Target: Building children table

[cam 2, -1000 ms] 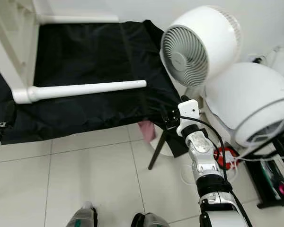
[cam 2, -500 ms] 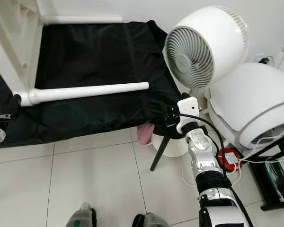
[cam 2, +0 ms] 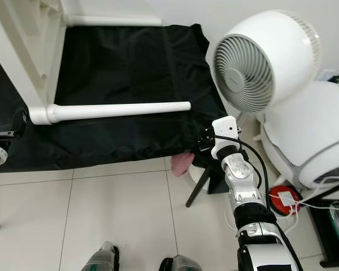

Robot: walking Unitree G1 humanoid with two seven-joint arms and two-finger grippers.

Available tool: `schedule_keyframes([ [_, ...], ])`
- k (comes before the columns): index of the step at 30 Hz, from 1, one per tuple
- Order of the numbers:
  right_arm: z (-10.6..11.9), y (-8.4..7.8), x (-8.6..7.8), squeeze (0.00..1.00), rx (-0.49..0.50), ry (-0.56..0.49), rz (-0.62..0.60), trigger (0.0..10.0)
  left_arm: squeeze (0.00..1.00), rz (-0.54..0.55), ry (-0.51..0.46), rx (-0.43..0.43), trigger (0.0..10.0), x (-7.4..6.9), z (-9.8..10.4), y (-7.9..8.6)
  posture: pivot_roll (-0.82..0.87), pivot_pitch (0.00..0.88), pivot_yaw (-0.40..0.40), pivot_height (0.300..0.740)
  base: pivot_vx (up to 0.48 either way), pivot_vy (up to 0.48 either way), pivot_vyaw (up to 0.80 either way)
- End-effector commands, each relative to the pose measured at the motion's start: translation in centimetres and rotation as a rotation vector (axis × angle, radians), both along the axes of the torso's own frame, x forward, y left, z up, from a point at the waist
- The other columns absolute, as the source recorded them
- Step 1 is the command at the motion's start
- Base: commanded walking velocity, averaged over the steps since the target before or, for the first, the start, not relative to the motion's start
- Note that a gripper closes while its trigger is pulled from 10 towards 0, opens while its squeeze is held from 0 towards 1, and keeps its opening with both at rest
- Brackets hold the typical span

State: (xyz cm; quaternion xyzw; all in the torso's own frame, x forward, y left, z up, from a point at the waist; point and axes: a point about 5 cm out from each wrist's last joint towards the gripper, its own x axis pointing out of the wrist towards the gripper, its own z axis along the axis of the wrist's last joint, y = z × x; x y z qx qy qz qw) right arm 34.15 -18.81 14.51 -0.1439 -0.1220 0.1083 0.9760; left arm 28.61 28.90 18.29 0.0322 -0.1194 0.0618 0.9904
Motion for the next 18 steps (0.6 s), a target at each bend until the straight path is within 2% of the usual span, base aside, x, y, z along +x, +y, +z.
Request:
schedule_keyframes([
  [1,0.1,-0.4,0.1,0.00,-0.012,-0.006,-0.015,10.0,0.00,0.077,0.000,0.003,10.0,-0.1,-0.2,0.2,-0.03,0.085,-0.031,0.740,0.000,0.000,0.80],
  [8,0.1,-0.6,0.0,0.00,-0.005,-0.007,-0.008,10.0,0.00,0.069,0.013,-0.028,10.0,-0.1,-1.0,-0.6,-0.03,0.074,-0.033,0.740,0.000,0.000,0.70],
  [14,0.1,-0.7,0.1,0.00,0.012,-0.005,-0.011,10.0,0.00,0.070,0.025,-0.040,10.0,-0.3,-1.5,-1.0,-0.03,0.066,-0.034,0.740,0.000,0.000,0.00],
  [18,0.2,-0.7,0.2,0.00,0.007,-0.008,-0.011,10.0,0.00,0.092,0.031,-0.019,10.0,-0.7,-1.7,-0.5,-0.02,0.053,-0.040,0.740,0.000,0.000,0.00],
])
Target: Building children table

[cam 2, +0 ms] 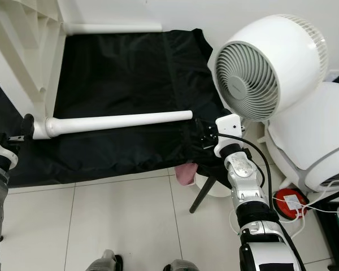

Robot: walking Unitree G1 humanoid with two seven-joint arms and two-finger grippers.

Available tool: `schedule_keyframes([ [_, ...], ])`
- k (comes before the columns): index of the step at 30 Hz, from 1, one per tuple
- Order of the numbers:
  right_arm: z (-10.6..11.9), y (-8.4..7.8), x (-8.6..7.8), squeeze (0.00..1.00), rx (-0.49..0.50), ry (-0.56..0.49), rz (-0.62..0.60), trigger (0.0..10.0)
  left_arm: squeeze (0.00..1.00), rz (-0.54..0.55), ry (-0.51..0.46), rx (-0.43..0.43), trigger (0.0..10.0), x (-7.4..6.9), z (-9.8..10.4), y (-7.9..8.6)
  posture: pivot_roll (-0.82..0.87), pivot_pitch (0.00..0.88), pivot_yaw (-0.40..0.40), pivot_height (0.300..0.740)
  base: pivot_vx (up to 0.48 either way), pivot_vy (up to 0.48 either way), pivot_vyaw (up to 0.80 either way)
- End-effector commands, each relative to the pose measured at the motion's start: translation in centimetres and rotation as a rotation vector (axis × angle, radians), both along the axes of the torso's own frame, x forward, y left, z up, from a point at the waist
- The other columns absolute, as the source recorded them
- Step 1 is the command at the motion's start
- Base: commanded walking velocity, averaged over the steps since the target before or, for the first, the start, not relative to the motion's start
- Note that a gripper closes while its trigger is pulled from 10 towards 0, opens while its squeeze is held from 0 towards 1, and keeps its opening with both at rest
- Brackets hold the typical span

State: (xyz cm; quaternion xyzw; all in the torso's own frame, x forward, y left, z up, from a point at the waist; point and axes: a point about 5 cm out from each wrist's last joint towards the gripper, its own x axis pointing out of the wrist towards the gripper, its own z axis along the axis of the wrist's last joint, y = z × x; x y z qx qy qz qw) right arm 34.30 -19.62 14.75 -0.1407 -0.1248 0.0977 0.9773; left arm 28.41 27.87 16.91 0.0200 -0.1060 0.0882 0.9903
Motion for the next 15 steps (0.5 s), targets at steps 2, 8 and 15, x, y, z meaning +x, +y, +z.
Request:
schedule_keyframes([
  [2,-0.1,0.0,0.0,0.00,-0.005,0.000,0.008,10.0,0.00,0.045,0.009,0.017,10.0,-0.6,-0.3,0.7,-0.02,0.053,-0.040,0.740,0.000,0.000,0.00],
  [8,-0.1,-0.3,-0.2,0.00,-0.012,-0.005,-0.001,10.0,0.00,0.013,-0.025,0.070,10.0,-2.2,0.6,1.2,-0.01,0.060,-0.044,0.740,0.000,0.000,0.00],
  [15,-0.4,-0.4,-0.3,0.00,-0.015,0.002,-0.011,10.0,0.00,0.022,-0.020,0.077,10.0,-3.1,0.7,1.6,0.00,0.067,-0.047,0.740,0.000,0.000,0.00],
])
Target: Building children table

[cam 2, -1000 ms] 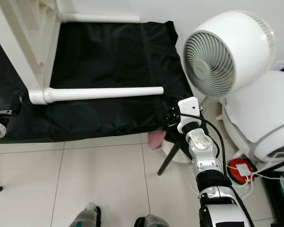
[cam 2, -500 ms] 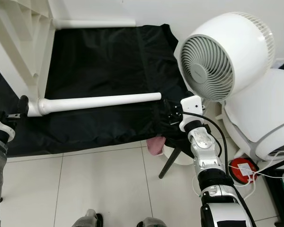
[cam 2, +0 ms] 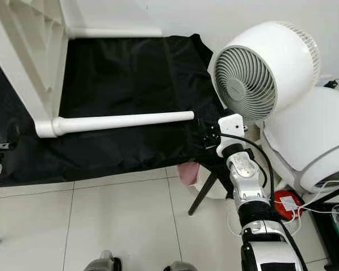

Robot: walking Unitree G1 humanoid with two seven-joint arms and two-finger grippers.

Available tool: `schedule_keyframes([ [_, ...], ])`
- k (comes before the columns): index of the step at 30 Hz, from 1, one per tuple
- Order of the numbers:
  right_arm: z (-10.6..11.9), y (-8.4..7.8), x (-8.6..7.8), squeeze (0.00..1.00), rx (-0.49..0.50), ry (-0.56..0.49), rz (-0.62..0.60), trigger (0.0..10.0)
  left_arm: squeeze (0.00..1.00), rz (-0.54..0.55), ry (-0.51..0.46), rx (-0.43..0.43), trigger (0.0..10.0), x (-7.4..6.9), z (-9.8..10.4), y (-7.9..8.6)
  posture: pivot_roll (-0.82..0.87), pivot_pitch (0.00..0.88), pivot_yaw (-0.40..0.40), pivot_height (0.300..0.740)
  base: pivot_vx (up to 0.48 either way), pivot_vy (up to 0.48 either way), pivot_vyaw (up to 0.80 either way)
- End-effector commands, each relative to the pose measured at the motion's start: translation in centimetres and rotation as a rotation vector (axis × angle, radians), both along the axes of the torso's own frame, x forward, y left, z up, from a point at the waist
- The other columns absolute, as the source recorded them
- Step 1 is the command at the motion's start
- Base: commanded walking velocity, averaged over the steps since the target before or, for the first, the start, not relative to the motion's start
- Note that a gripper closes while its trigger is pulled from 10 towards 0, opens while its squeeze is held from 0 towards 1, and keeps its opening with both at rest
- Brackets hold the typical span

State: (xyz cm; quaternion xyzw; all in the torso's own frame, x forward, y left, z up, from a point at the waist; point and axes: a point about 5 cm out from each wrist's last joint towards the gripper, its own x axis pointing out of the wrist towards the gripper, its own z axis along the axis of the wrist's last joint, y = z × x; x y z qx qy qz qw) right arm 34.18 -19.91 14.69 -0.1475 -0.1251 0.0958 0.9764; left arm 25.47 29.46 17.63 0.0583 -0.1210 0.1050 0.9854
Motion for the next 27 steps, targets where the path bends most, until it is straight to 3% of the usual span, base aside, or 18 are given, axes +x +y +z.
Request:
schedule_keyframes([
  [1,-0.44,-0.04,-0.22,0.00,-0.001,0.007,-0.006,10.0,0.00,-0.011,0.004,0.004,10.0,-0.39,-0.06,0.04,0.00,0.070,-0.049,0.740,0.000,0.000,0.00],
  [5,-0.54,0.18,-0.21,0.00,0.000,0.008,-0.003,10.0,0.00,0.000,0.001,0.007,10.0,-0.54,-0.09,0.02,0.01,0.073,-0.051,0.740,0.000,0.000,0.00],
  [27,-0.24,0.01,0.06,0.00,-0.008,0.007,-0.009,10.0,0.00,0.020,0.002,-0.012,10.0,-0.33,-0.19,-0.51,0.00,0.085,-0.056,0.740,0.000,-0.257,0.00],
])
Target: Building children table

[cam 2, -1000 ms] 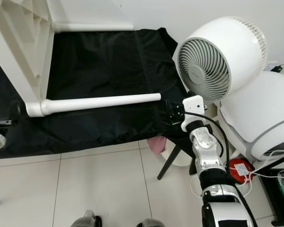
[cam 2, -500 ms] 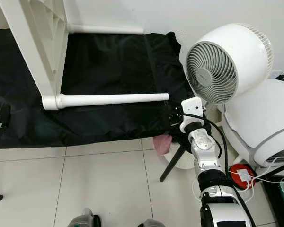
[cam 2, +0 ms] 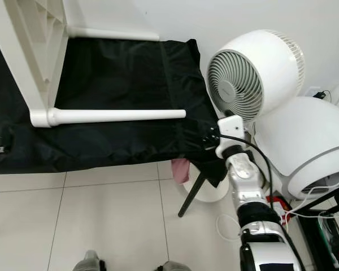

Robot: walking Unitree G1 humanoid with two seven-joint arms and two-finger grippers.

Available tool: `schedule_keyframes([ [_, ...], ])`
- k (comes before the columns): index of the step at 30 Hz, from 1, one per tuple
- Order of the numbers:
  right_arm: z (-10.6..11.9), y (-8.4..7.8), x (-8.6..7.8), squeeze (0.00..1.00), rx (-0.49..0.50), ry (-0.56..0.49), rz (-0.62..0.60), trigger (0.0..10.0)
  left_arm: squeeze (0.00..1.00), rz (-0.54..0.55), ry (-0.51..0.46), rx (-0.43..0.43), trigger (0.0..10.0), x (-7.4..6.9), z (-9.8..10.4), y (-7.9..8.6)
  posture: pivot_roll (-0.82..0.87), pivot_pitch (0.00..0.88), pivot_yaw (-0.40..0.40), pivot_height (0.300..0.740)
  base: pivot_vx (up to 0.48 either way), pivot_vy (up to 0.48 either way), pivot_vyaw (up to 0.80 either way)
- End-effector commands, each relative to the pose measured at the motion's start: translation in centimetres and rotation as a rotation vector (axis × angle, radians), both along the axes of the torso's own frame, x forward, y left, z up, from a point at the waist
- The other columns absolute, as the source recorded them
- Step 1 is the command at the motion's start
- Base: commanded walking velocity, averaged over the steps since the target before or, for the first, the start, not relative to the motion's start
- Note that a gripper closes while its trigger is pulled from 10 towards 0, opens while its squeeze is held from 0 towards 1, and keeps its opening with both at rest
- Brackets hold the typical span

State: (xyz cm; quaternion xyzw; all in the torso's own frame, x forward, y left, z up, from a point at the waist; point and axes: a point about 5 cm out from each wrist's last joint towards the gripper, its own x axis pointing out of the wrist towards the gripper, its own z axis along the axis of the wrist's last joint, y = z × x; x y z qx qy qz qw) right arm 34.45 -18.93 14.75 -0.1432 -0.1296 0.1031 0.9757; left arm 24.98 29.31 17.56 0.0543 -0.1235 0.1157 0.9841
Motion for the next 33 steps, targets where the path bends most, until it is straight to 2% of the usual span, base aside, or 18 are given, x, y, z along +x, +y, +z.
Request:
schedule_keyframes([
  [1,-0.3,-1.0,-0.2,0.00,-0.019,0.013,-0.027,10.0,0.00,0.004,0.011,-0.008,10.0,0.2,-0.1,-0.4,0.00,0.085,-0.056,0.740,0.000,0.000,0.00],
  [8,-0.3,-1.1,-0.2,0.00,-0.034,0.015,-0.027,10.0,0.00,0.003,0.003,-0.023,10.0,0.4,-0.1,-0.4,0.00,0.085,-0.056,0.740,0.000,0.000,0.00],
  [19,-0.2,-1.1,0.0,0.00,-0.036,0.019,-0.027,10.0,0.00,-0.013,0.021,-0.018,10.0,0.8,-0.5,-0.7,0.00,0.085,-0.056,0.740,0.000,0.000,0.80],
  [29,-0.1,-1.3,-0.1,0.00,-0.012,0.009,-0.045,10.0,0.00,-0.039,0.028,-0.009,10.0,0.9,-0.8,-1.0,-0.01,0.082,-0.052,0.740,0.000,0.000,0.00],
  [31,-0.1,-1.5,-0.1,0.00,-0.021,-0.006,-0.096,10.0,0.00,-0.067,0.030,-0.002,10.0,1.1,-1.0,-1.6,-0.01,0.082,-0.052,0.740,0.000,0.000,0.00],
  [33,-0.3,-1.3,-0.2,0.00,-0.018,0.003,-0.074,10.0,0.00,-0.076,0.029,-0.004,10.0,1.2,-1.1,-1.8,-0.01,0.082,-0.052,0.740,0.000,0.000,0.00],
])
